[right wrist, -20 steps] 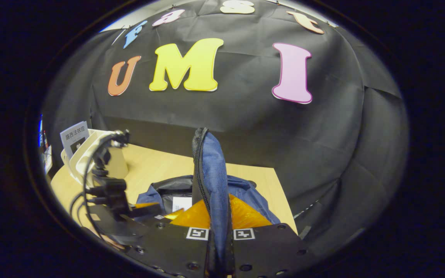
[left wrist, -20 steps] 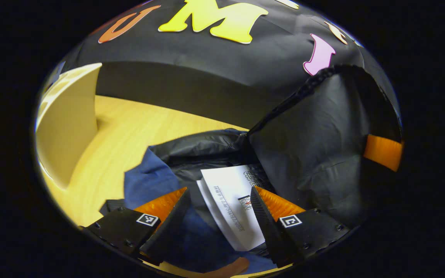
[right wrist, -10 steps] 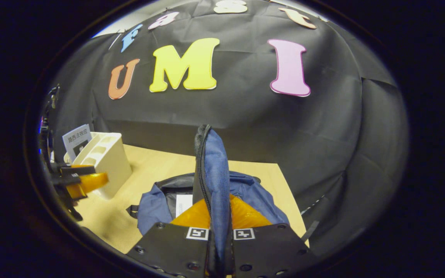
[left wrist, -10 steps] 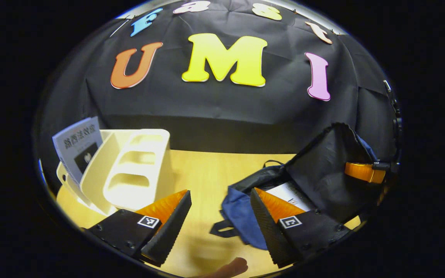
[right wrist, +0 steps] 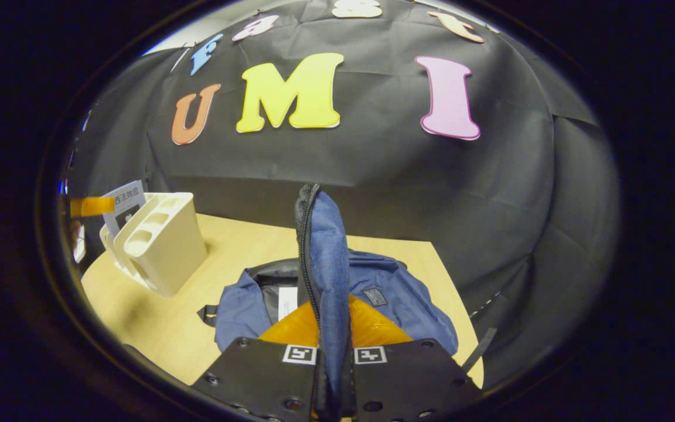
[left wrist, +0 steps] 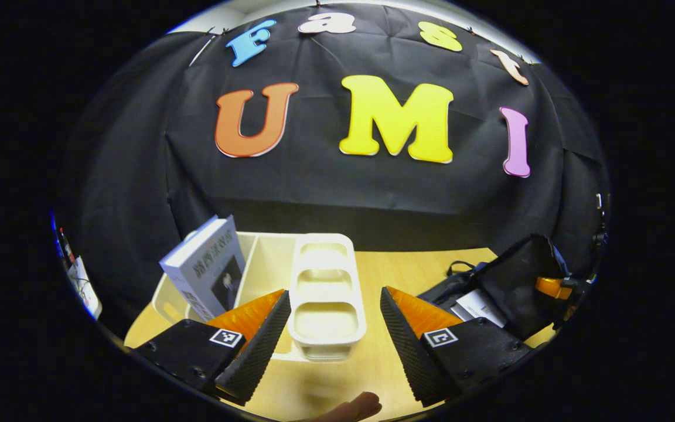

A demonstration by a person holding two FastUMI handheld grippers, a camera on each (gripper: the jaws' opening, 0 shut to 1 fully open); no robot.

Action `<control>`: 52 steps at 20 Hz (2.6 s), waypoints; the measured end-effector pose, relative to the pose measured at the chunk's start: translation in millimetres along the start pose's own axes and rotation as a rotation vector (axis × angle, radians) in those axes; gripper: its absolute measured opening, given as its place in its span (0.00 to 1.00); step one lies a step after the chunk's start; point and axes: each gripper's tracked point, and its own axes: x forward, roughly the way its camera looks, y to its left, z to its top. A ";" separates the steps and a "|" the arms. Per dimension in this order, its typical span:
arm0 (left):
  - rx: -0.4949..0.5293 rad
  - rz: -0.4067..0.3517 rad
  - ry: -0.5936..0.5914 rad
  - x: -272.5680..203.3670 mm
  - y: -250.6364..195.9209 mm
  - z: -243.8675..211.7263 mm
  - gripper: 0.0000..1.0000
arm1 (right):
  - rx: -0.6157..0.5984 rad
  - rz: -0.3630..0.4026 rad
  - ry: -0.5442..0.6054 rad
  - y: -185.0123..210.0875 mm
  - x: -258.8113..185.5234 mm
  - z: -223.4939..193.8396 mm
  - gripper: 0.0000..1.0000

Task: Open the schoolbag, grab two books from the bookshelf and put them into the schoolbag.

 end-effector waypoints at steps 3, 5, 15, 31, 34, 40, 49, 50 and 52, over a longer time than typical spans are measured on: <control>-0.004 0.034 -0.010 4.5 35.3 29.5 0.96 | 0.000 0.002 -0.001 3.8 -0.5 -3.9 0.09; 0.028 0.057 -0.008 10.8 58.5 43.6 0.96 | 0.000 0.002 -0.002 5.7 -0.7 -5.6 0.08; 0.138 0.151 0.200 77.7 143.4 51.2 0.97 | 0.026 0.010 0.005 10.1 -1.0 -19.5 0.08; 0.095 0.084 0.652 101.6 150.8 -34.8 0.47 | 0.021 0.024 0.026 16.6 1.5 -33.6 0.10; 0.060 0.091 0.653 84.8 145.8 -36.6 0.43 | 0.025 0.027 0.026 17.6 -1.0 -35.6 0.13; -0.005 0.094 0.609 33.7 142.6 -38.6 0.41 | 0.026 0.036 0.027 18.8 -0.6 -40.5 0.10; -0.148 0.098 0.545 -65.5 140.4 -56.2 0.41 | 0.013 0.043 0.059 19.3 3.9 -39.3 0.10; -0.167 0.088 0.536 -77.3 136.4 -57.6 0.41 | 0.010 0.044 0.062 19.6 4.6 -38.5 0.10; -0.209 0.076 0.520 -100.4 129.4 -63.1 0.40 | -0.001 0.039 0.076 19.6 3.6 -39.5 0.10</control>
